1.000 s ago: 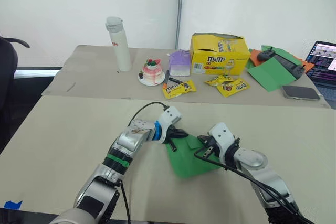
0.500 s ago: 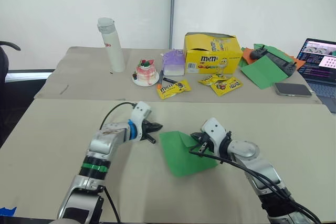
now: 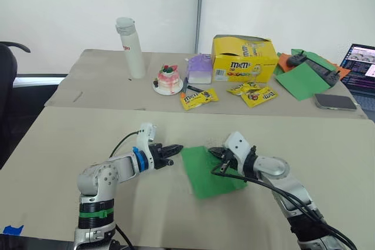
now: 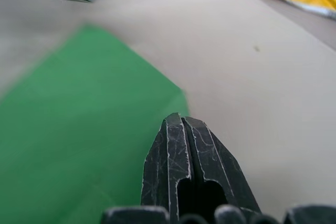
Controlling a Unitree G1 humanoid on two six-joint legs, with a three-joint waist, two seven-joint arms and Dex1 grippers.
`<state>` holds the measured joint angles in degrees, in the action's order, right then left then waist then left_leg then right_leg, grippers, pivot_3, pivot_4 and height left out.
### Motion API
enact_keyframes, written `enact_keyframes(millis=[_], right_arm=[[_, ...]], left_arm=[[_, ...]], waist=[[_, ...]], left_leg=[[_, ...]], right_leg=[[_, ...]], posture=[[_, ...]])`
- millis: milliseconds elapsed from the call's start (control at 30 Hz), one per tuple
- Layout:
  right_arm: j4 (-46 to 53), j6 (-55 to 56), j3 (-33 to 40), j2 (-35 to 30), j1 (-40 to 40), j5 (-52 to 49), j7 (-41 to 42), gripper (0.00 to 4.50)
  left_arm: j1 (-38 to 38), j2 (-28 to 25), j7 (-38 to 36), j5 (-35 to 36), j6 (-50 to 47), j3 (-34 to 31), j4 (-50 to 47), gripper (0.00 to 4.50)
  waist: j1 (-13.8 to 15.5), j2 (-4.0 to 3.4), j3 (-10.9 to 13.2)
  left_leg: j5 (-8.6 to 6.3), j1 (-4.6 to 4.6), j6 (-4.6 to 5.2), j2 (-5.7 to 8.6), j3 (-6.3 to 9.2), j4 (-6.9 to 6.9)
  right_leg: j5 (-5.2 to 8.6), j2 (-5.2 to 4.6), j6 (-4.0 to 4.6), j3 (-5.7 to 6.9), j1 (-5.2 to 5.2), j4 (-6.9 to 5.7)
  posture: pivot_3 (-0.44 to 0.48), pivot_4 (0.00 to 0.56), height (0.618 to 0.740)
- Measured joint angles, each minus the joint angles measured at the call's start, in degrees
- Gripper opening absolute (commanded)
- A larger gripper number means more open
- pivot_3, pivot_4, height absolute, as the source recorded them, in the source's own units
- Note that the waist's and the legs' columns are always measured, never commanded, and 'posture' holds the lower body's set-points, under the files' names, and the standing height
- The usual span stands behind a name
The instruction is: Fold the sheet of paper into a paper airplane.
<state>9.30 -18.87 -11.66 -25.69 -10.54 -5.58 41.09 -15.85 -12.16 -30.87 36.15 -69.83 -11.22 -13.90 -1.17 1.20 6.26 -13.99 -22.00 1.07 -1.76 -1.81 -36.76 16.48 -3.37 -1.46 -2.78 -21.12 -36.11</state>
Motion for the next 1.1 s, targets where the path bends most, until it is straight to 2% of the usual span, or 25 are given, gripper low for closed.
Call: enact_keyframes(millis=[167, 733, 1000, 1100], right_arm=[[0.19, -0.07, 0.59, -3.67, 0.93, -1.66, 4.05, 0.01], [0.17, -2.03, -0.82, -5.58, 1.06, 0.44, 3.05, 0.01], [0.71, -2.65, -0.99, -5.58, 1.25, 0.44, 2.53, 0.00], [0.69, -2.66, -1.10, -5.58, 1.17, 0.44, 2.54, 0.00]], left_arm=[[2.08, -0.94, 0.66, 0.06, 0.42, 1.17, -0.35, 0.00], [2.28, 4.08, 6.74, 3.78, -0.53, 1.98, -0.22, 0.00], [2.32, 4.24, 8.97, 7.36, -4.43, -1.81, -0.20, 2.50], [2.34, 4.26, 8.99, 10.58, -7.29, -3.63, -0.24, 2.50]], waist=[[0.58, 0.01, 0.00], [0.69, 0.01, 0.00], [0.65, 0.02, 0.00], [0.63, 0.02, 0.00]], left_leg=[[0.00, -0.02, 0.00, 0.02, 0.01, 0.00], [0.00, 0.01, 0.00, -0.06, 0.03, 0.02], [0.00, 0.02, 0.00, 0.03, 0.03, 0.02], [0.00, 0.03, 0.00, 0.01, 0.03, 0.02]], right_leg=[[-0.01, -0.14, 0.02, 0.04, 0.03, 0.06], [0.00, -0.58, 0.09, 0.15, 0.08, 0.10], [0.00, -0.26, 0.09, 0.19, 0.12, 0.13], [0.01, -0.22, 0.09, 0.17, 0.12, 0.14]], posture=[[0.000, 0.150, 0.740], [0.000, 0.150, 0.740], [0.000, 0.150, 0.740], [0.000, 0.150, 0.740]])
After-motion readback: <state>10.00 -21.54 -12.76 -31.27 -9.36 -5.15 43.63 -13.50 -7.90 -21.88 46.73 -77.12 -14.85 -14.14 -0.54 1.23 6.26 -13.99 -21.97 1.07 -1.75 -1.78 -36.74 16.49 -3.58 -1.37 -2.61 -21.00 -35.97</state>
